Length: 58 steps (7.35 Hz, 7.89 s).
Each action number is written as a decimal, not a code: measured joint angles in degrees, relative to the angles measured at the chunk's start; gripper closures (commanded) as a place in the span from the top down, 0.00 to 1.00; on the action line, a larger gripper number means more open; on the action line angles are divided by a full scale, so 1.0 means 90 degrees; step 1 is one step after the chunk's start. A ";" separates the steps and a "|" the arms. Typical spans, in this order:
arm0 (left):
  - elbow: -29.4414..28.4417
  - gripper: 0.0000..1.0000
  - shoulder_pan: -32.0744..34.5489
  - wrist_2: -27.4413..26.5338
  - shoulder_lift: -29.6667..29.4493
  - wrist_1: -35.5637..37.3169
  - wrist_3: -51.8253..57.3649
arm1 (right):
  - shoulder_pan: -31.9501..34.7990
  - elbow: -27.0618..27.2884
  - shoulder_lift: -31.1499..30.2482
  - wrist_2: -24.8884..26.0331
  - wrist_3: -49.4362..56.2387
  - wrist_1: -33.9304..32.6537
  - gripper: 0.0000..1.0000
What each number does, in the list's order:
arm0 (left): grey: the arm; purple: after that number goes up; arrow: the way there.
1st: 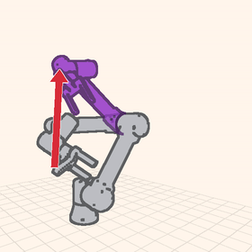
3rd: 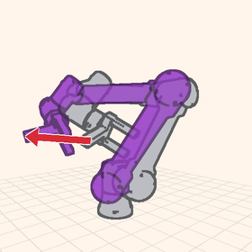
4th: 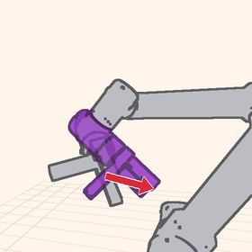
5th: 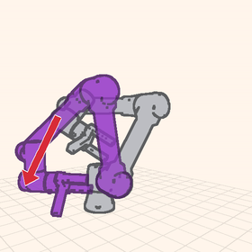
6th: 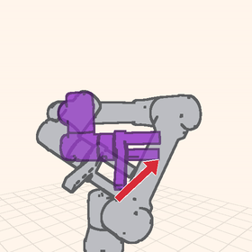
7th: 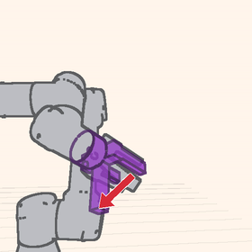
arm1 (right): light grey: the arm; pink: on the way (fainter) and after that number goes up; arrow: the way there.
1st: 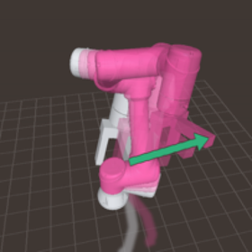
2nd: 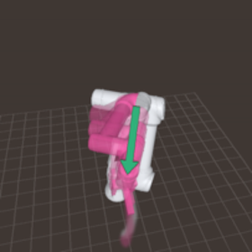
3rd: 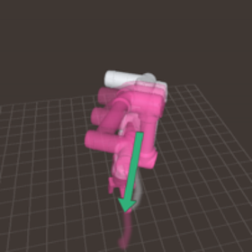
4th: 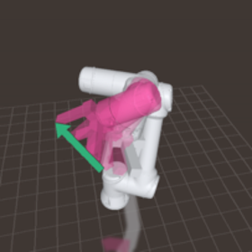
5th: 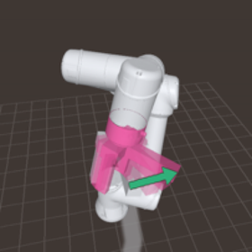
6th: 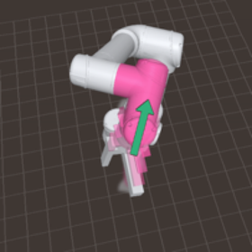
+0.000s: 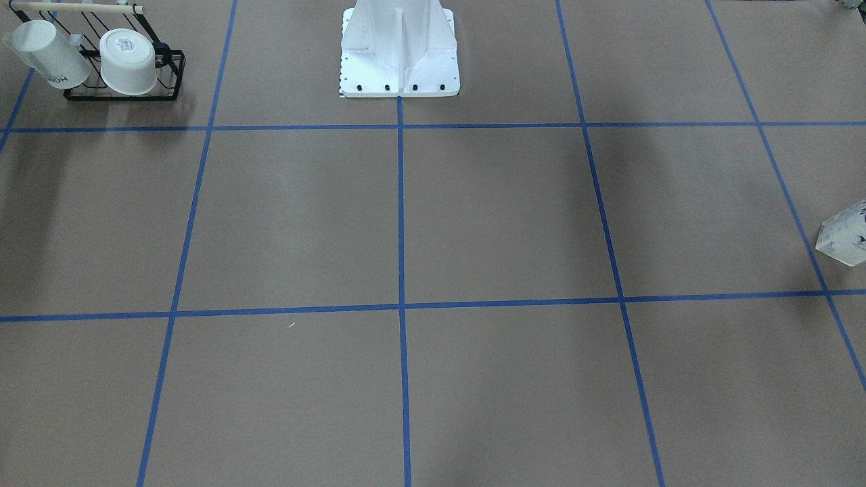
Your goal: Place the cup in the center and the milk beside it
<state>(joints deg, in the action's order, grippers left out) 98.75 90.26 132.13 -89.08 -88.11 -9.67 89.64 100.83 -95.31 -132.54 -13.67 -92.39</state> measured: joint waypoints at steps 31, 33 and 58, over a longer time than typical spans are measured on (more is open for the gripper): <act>0.0019 0.98 -0.0010 0.0016 -0.0352 -0.0053 -0.0078 | -0.0104 -0.2939 0.0944 -0.1032 -0.0461 0.2894 1.00; 0.0005 0.98 -0.0010 0.0016 -0.0350 -0.0051 -0.0078 | -0.0252 -0.3188 0.1089 -0.1043 -0.0489 0.2898 1.00; -0.0015 0.98 -0.0010 0.0028 -0.0319 -0.0044 -0.0078 | -0.4061 -0.0367 0.3880 0.0907 -0.5036 0.0427 0.00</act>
<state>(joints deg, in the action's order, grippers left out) 98.62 90.18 132.38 -91.95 -88.51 -10.37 53.09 97.53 -60.39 -124.38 -58.99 -88.55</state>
